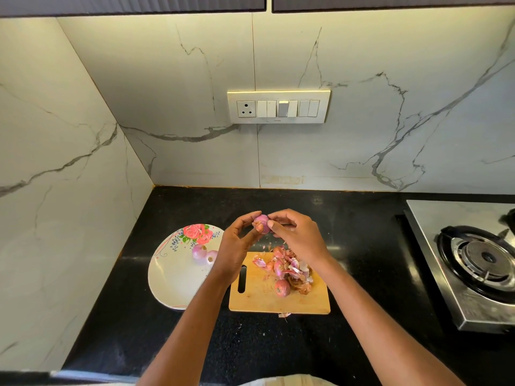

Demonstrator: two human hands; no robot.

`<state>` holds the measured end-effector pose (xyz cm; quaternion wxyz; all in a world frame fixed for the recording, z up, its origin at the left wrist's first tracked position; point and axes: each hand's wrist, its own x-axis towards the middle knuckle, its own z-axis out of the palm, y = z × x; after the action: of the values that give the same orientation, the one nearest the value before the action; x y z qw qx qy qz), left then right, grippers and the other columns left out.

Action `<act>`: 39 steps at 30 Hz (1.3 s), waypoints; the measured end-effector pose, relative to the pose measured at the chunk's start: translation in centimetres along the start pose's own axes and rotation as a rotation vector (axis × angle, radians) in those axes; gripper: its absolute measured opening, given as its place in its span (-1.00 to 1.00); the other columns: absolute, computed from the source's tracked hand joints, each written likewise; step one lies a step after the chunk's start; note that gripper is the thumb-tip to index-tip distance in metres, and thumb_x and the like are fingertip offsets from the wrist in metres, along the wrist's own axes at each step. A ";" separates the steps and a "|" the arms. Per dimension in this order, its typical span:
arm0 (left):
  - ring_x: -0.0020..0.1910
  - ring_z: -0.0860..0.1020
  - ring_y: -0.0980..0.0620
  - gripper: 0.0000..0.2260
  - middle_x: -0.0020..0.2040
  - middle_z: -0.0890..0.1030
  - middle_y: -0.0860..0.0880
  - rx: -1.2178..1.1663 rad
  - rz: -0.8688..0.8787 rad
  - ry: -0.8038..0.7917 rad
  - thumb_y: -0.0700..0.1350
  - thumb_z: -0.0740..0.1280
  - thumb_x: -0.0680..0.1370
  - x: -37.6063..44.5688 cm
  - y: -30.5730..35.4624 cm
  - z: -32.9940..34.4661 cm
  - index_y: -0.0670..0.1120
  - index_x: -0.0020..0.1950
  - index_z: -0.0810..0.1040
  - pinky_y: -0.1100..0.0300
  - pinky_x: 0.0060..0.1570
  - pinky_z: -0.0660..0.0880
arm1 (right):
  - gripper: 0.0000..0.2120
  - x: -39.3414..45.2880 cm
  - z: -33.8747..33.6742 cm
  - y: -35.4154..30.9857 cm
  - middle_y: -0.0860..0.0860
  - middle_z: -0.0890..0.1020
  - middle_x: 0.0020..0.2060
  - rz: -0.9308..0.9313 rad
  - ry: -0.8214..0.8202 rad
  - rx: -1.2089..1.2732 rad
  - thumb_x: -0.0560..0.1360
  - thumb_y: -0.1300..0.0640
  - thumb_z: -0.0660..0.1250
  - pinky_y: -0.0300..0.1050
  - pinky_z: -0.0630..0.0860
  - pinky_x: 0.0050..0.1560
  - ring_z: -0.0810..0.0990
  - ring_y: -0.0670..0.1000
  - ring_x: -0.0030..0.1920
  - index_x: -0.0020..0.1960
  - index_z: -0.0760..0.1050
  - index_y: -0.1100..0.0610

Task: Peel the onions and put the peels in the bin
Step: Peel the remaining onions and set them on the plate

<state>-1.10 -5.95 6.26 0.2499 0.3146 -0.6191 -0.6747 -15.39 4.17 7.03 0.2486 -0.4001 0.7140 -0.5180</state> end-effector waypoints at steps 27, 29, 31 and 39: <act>0.28 0.60 0.01 -0.61 0.24 0.65 0.03 -0.005 -0.007 -0.002 0.00 0.46 0.50 0.0 0.1 -0.3 0.03 0.33 0.58 -0.10 0.35 0.50 | -0.84 -0.6 0.2 0.1 -0.10 0.73 -0.03 0.027 0.031 0.132 0.56 0.08 0.45 -0.03 0.68 0.08 0.72 -0.10 0.01 0.13 0.67 0.07; 0.26 0.60 0.04 -0.64 0.23 0.66 0.05 0.016 0.011 0.002 -0.01 0.45 0.52 0.1 0.1 -0.2 0.03 0.32 0.58 -0.04 0.32 0.53 | -0.79 -0.6 0.2 0.0 -0.13 0.73 -0.03 0.015 0.028 0.116 0.52 0.00 0.48 -0.06 0.67 0.09 0.71 -0.12 0.03 0.12 0.67 0.04; 0.25 0.60 0.07 -0.66 0.23 0.65 0.07 0.037 0.020 0.000 -0.04 0.44 0.55 0.1 0.1 0.0 0.03 0.32 0.58 0.03 0.30 0.55 | -0.82 -0.7 0.2 0.0 -0.12 0.73 -0.06 0.005 0.057 0.099 0.50 0.02 0.50 -0.04 0.68 0.07 0.71 -0.10 0.02 0.08 0.68 0.02; 0.22 0.61 0.10 -0.69 0.22 0.65 0.06 0.063 0.021 0.022 -0.10 0.45 0.56 0.1 -0.2 -0.1 0.03 0.30 0.59 0.20 0.20 0.56 | -0.83 -0.5 0.2 -0.4 -0.15 0.72 -0.11 -0.029 0.113 -0.008 0.50 0.16 0.51 -0.30 0.62 -0.03 0.69 -0.20 -0.07 0.07 0.63 0.03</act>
<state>-1.12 -6.08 6.01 0.2538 0.3232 -0.6404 -0.6488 -14.85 4.40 7.34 0.1990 -0.3814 0.7230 -0.5405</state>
